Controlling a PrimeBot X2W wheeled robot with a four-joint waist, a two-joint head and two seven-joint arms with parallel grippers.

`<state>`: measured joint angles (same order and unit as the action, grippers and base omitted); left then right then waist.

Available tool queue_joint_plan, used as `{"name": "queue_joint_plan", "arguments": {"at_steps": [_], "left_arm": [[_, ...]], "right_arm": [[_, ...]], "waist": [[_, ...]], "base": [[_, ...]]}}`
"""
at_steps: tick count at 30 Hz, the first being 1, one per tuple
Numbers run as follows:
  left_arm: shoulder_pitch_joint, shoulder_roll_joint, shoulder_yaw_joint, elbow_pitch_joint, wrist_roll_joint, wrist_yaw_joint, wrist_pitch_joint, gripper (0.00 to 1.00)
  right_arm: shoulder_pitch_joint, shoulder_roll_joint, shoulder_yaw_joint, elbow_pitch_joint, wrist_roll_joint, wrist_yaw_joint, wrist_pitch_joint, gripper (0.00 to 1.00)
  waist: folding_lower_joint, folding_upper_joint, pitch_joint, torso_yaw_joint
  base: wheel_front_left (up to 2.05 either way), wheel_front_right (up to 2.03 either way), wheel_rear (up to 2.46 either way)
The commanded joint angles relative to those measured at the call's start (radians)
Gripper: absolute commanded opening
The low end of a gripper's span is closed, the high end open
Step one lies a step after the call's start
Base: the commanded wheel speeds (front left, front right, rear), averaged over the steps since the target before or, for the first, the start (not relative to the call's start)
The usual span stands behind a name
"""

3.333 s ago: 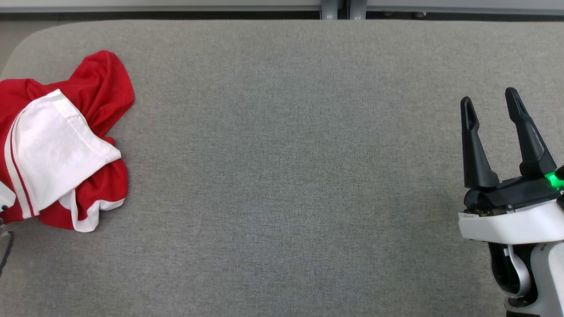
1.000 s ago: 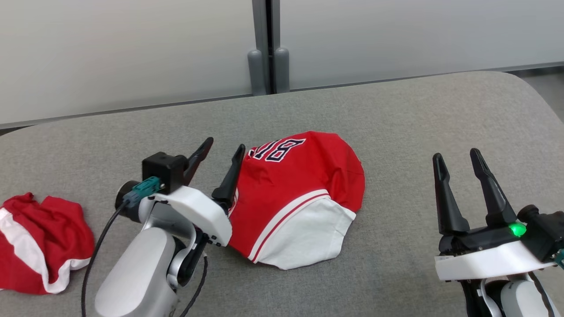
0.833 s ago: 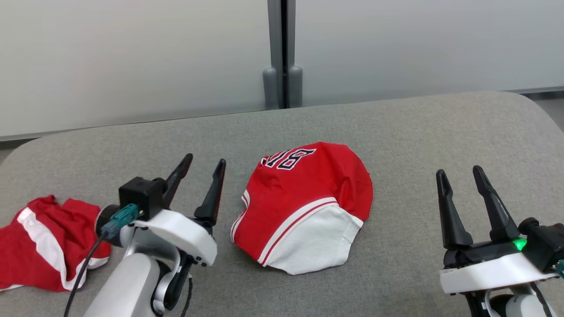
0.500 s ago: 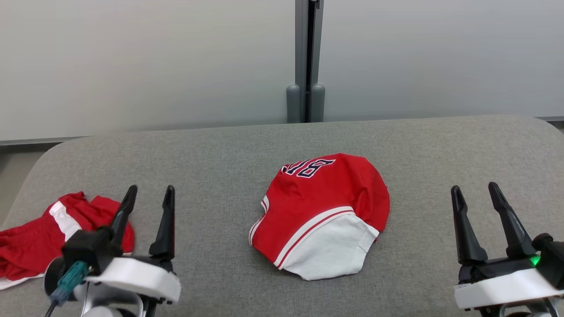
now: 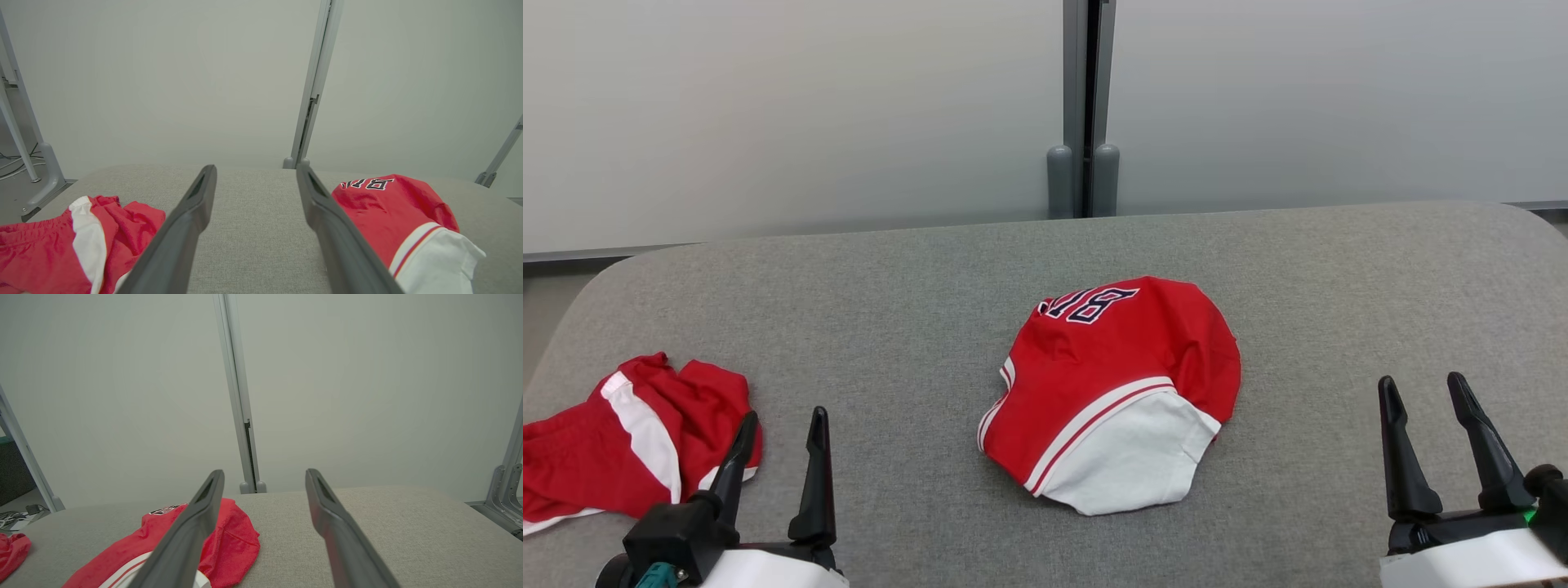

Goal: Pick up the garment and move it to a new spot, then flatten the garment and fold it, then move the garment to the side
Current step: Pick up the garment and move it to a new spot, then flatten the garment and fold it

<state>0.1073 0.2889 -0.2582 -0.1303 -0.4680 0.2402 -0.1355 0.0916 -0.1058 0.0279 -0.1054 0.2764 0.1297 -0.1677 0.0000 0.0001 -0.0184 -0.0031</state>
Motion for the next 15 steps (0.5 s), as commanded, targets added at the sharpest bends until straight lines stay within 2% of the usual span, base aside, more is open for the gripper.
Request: {"name": "queue_joint_plan", "arguments": {"at_steps": [1,15], "left_arm": [[0.003,0.001,-0.001,-0.003,0.004,0.008,0.001,1.00],[-0.033,-0.012,-0.025,0.024,-0.024,-0.007,0.033,1.00]], "right_arm": [[0.003,-0.004,-0.003,0.006,-0.006,0.002,-0.006,1.00],[-0.036,-0.019,0.013,0.072,0.009,0.002,-0.019,1.00]], "waist": [[0.0000,-0.0001,0.002,-0.003],[0.0000,-0.0001,0.011,-0.010]], "base": [[0.00,0.00,0.00],[0.00,0.00,0.00]]}}
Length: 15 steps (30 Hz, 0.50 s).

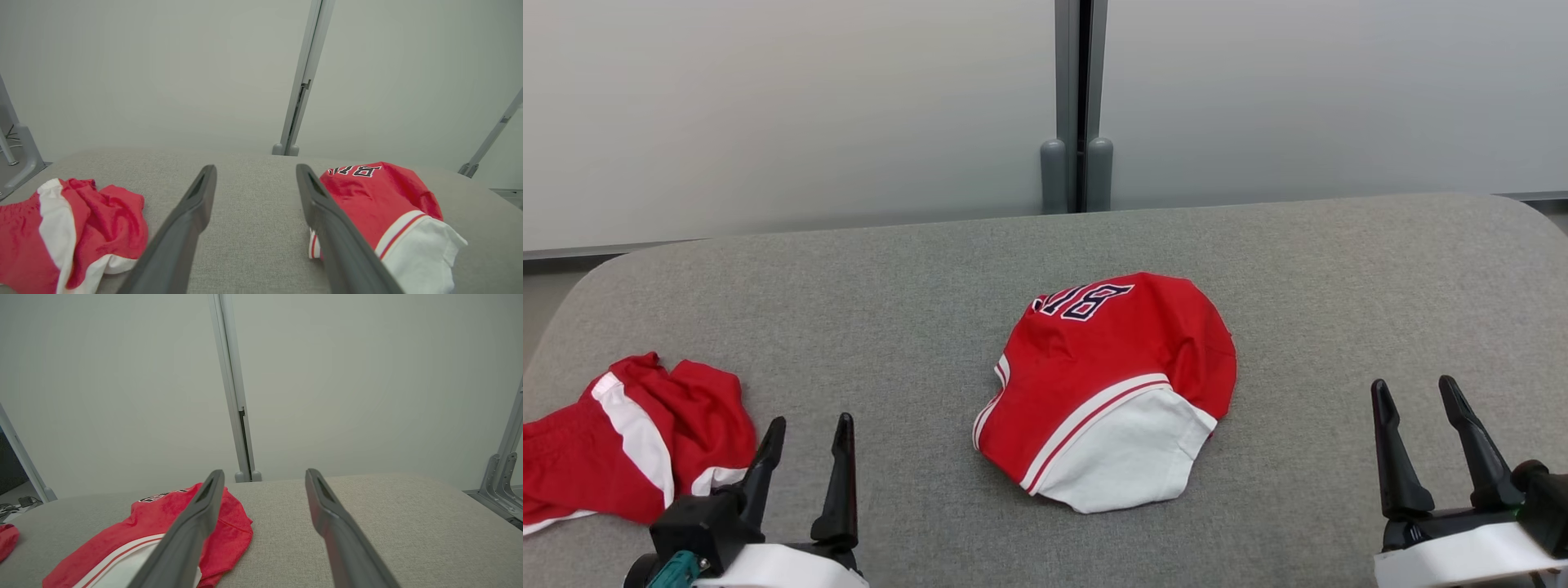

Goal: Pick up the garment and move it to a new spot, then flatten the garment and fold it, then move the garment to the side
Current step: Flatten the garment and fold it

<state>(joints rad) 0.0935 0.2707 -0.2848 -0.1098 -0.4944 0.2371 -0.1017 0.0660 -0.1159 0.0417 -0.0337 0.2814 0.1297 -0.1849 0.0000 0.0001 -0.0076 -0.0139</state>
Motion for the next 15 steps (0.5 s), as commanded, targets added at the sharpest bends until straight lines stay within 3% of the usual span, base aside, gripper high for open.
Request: {"name": "queue_joint_plan", "arguments": {"at_steps": [1,9,15], "left_arm": [[-0.024,0.001,-0.001,0.004,-0.004,-0.005,0.005,1.00],[-0.030,0.000,-0.023,0.004,-0.015,0.001,0.056,1.00],[-0.027,-0.010,-0.082,0.013,-0.071,-0.005,0.226,1.00]], "right_arm": [[-0.012,-0.009,0.000,0.001,0.004,0.002,-0.001,1.00],[-0.020,-0.010,0.002,0.000,-0.002,0.002,0.002,1.00],[-0.030,-0.005,-0.005,-0.005,0.002,0.002,0.014,1.00]], "waist": [[0.0000,-0.0001,0.001,0.000],[0.0000,-0.0001,0.001,-0.007],[0.0000,-0.0001,0.008,-0.022]], "base": [[0.00,0.00,0.00],[0.00,0.00,0.00],[0.00,0.00,0.00]]}}
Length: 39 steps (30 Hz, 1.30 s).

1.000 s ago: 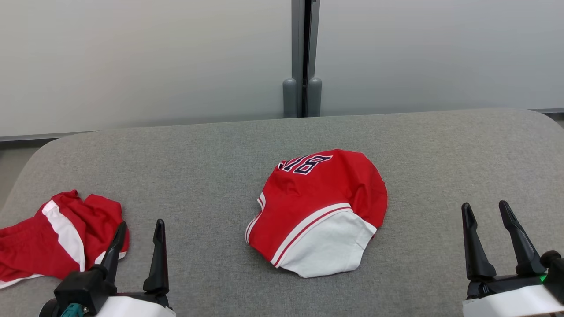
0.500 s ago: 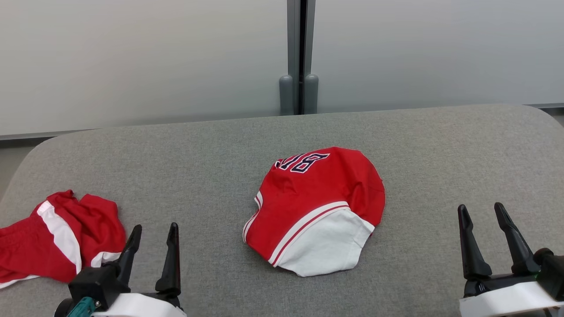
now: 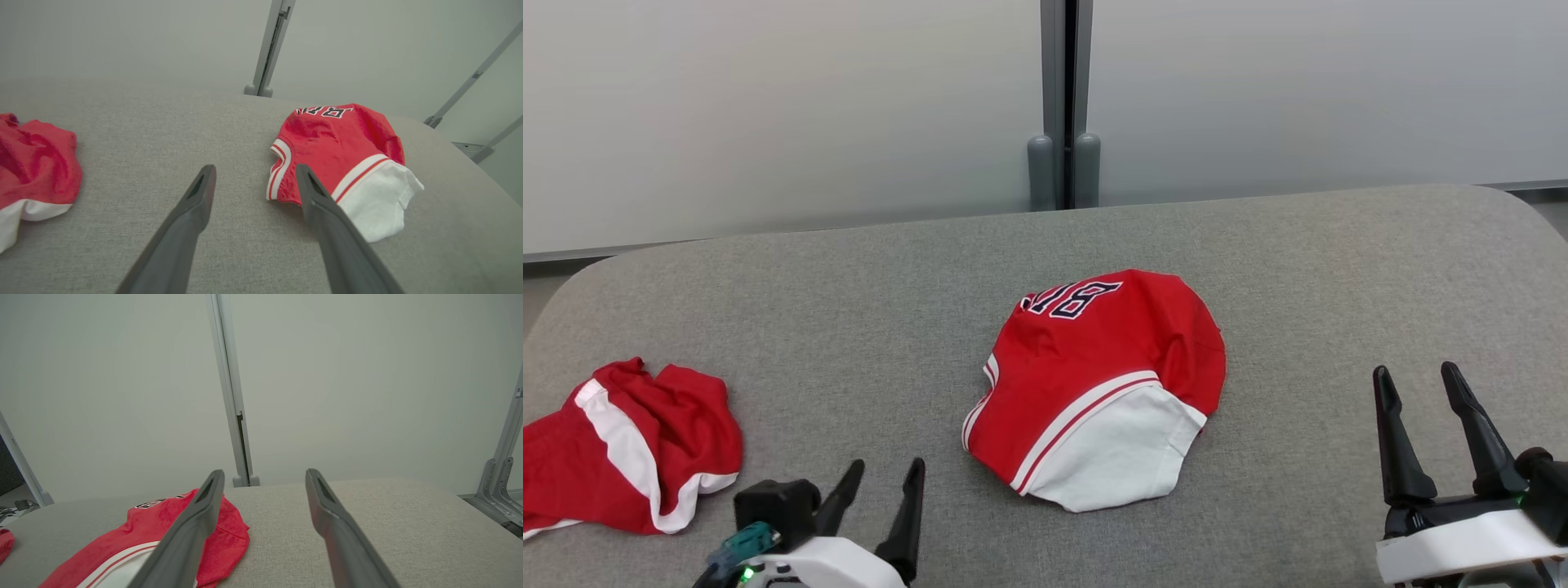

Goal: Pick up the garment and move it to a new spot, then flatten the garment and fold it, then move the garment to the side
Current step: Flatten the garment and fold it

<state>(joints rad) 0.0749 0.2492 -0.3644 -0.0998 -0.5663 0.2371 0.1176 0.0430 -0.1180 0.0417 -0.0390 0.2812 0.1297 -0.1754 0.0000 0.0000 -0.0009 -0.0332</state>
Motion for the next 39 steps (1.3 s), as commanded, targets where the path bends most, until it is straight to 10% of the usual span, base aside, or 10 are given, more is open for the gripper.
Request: {"name": "queue_joint_plan", "arguments": {"at_steps": [1,13,26,27,28,29,30,39], "left_arm": [[-0.009,0.012,-0.002,0.003,0.000,-0.005,0.007,1.00],[-0.106,-0.070,-0.100,0.156,-0.194,-0.060,0.352,1.00],[-0.257,-0.126,-0.078,0.372,-0.240,-0.136,0.312,1.00],[-0.265,-0.127,-0.076,0.381,-0.242,-0.143,0.306,0.87],[-0.271,-0.127,-0.076,0.389,-0.243,-0.149,0.302,0.37],[-0.276,-0.124,-0.080,0.393,-0.239,-0.157,0.299,0.37],[-0.278,-0.124,-0.083,0.393,-0.239,-0.163,0.297,0.00],[-0.221,-0.039,-0.086,0.185,-0.245,-0.158,0.371,0.00]], "right_arm": [[-0.007,-0.003,-0.005,0.001,0.002,0.002,0.004,1.00],[-0.065,-0.013,0.018,0.007,-0.003,0.002,0.021,1.00],[-0.107,-0.010,0.039,0.041,0.009,0.002,-0.005,1.00],[-0.107,-0.009,0.037,0.043,0.008,0.002,-0.005,1.00],[-0.106,-0.009,0.035,0.045,0.007,0.002,-0.009,1.00],[-0.104,-0.008,0.032,0.048,0.006,0.002,-0.011,1.00],[-0.100,-0.007,0.027,0.050,0.005,0.002,-0.014,1.00],[-0.062,0.009,0.012,0.059,-0.001,0.002,-0.017,1.00]], "waist": [[0.0000,0.0000,0.001,-0.002],[0.0000,0.0000,0.081,-0.072],[0.0000,0.0000,0.121,-0.157],[0.0000,0.0000,0.120,-0.157],[0.0000,0.0000,0.119,-0.156],[0.0000,0.0000,0.117,-0.153],[0.0000,0.0000,0.115,-0.147],[0.0000,0.0000,0.069,-0.056]], "base": [[0.00,0.00,0.00],[0.00,0.00,0.00],[0.00,0.00,0.00],[0.00,0.00,0.00],[0.00,0.00,0.00],[0.00,0.00,0.00],[0.00,0.00,0.00],[0.00,0.00,0.00]]}}
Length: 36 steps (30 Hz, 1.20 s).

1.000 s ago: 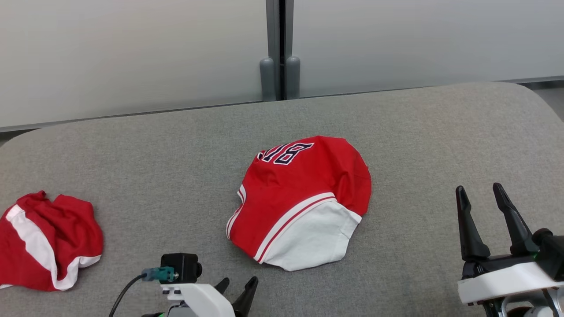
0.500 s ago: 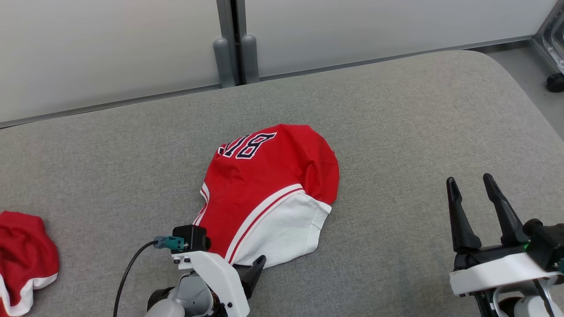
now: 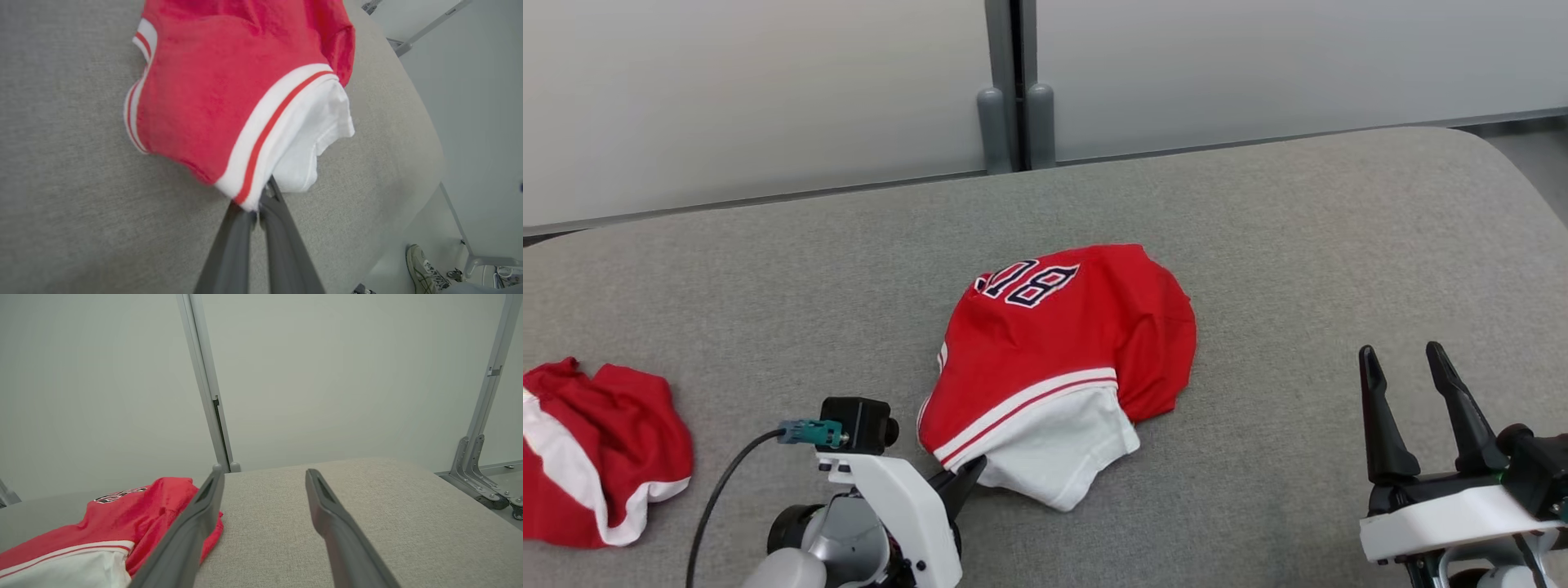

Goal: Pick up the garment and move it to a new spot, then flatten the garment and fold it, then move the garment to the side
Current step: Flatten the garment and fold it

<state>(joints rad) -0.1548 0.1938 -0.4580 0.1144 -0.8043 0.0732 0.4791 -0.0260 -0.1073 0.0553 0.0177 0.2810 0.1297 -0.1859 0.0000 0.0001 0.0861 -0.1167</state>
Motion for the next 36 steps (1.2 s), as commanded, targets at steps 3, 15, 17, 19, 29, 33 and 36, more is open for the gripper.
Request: {"name": "queue_joint_plan", "arguments": {"at_steps": [3,15,17,19,29,33,36], "left_arm": [[0.042,0.063,0.022,-0.144,-0.023,0.021,0.056,0.00],[0.187,0.266,0.191,-0.367,-0.145,0.118,0.226,0.00],[0.218,0.293,0.223,-0.358,-0.163,0.128,0.240,0.00],[0.231,0.312,0.241,-0.350,-0.163,0.135,0.242,0.00],[0.352,0.401,0.334,-0.218,-0.122,0.197,0.205,0.00],[0.322,0.361,0.312,-0.190,-0.100,0.180,0.148,1.00],[0.316,0.355,0.304,-0.198,-0.078,0.175,0.115,1.00]], "right_arm": [[0.014,0.002,-0.004,0.002,-0.001,0.002,-0.005,1.00],[0.008,-0.002,-0.018,-0.004,0.007,0.002,-0.002,1.00],[0.005,-0.004,-0.017,-0.004,0.008,0.002,-0.001,1.00],[0.003,-0.006,-0.017,-0.004,0.008,0.002,0.000,1.00],[-0.002,-0.018,-0.027,-0.017,0.007,0.002,0.009,1.00],[-0.001,-0.017,-0.026,-0.014,0.003,0.002,0.015,1.00],[0.008,-0.018,-0.027,-0.013,-0.001,0.002,0.019,1.00]], "waist": [[0.0000,-0.0001,-0.030,0.054],[0.0000,-0.0001,-0.020,0.086],[0.0000,-0.0001,-0.015,0.079],[0.0000,-0.0001,-0.013,0.075],[0.0000,-0.0001,0.013,0.039],[0.0000,-0.0001,0.006,0.045],[0.0000,-0.0001,-0.009,0.058]], "base": [[0.00,0.00,0.00],[0.00,0.00,0.00],[0.00,0.00,0.00],[0.00,0.00,0.00],[0.00,0.00,0.00],[0.00,0.00,0.00],[0.00,0.00,0.00]]}}
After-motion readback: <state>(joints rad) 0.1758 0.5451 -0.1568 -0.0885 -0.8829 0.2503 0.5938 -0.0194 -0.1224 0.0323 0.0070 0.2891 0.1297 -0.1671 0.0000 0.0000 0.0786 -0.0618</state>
